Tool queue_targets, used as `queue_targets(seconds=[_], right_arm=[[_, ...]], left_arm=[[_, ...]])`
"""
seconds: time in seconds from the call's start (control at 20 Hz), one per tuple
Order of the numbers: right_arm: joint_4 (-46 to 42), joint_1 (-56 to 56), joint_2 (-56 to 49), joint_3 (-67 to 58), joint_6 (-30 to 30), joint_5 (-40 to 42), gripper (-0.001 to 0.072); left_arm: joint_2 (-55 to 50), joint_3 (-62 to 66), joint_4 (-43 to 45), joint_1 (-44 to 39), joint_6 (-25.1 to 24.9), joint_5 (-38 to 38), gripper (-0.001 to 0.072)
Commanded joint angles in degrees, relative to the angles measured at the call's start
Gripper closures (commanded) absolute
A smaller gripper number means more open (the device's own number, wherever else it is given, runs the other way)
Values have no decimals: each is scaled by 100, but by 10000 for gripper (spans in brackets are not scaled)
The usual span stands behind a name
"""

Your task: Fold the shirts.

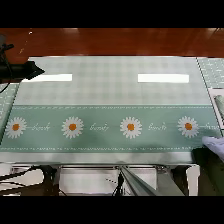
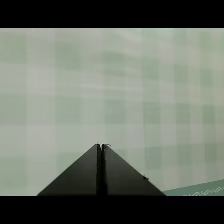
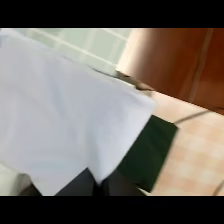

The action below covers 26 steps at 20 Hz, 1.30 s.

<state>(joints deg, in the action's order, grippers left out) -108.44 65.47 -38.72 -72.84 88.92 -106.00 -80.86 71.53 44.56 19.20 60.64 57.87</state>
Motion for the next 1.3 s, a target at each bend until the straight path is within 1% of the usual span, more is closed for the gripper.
queue_targets(seconds=[0.0,0.1,0.2,0.25,0.3,0.4,0.45,0.5,0.55,0.65,0.7,0.8,0.85,0.95,1.0,1.05,1.1,1.15,1.2,1.25], right_arm=[[-1204,55,79,-7,-4,-35,687],[-1480,55,81,-7,-81,-37,687],[-1504,55,111,-7,-221,-35,680],[-1521,55,120,-4,-269,-33,601],[-1547,55,120,-7,-308,-33,506],[-1631,55,120,-7,-328,-31,363],[-1646,55,120,-7,-328,-31,325],[-1657,55,120,-7,-326,-28,297],[-1650,52,120,-7,-319,-9,289],[-1574,52,120,-7,-289,96,290],[-1390,46,120,-7,-293,256,291],[-603,37,114,-7,-391,656,293],[79,37,96,-9,-472,949,293],[1733,37,-24,-9,-743,1502,298],[2848,37,-133,-7,-938,1716,301],[3908,35,-254,-7,-1167,1818,302],[4776,35,-358,-7,-1390,1827,302],[5431,35,-435,-7,-1574,1766,302],[5779,35,-468,-7,-1714,1685,302],[5947,13,-468,-7,-1853,1624,302]], left_arm=[[-116,0,0,20,-299,-55,687],[-118,0,-44,17,-299,-131,686],[-116,0,-107,17,-299,-168,687],[-118,0,-107,17,-299,-199,686],[-116,0,-107,17,-299,-205,686],[-116,0,-107,17,-299,-234,686],[-116,0,-107,17,-299,-234,686],[-116,0,-107,17,-299,-234,687],[-116,0,-107,17,-299,-234,686],[-87,2,-170,17,-297,-153,687],[-52,15,-304,17,-308,-37,687],[35,133,-579,2,-614,216,686],[79,212,-710,-11,-625,221,686],[127,494,-778,-129,-890,389,686],[127,695,-776,-262,-903,603,676],[127,883,-778,-431,-898,820,614],[131,1097,-905,-651,-898,1117,518],[149,1274,-1152,-868,-896,1364,381],[192,1434,-1333,-1134,-896,1499,318],[256,1558,-1287,-1399,-898,1502,318]])
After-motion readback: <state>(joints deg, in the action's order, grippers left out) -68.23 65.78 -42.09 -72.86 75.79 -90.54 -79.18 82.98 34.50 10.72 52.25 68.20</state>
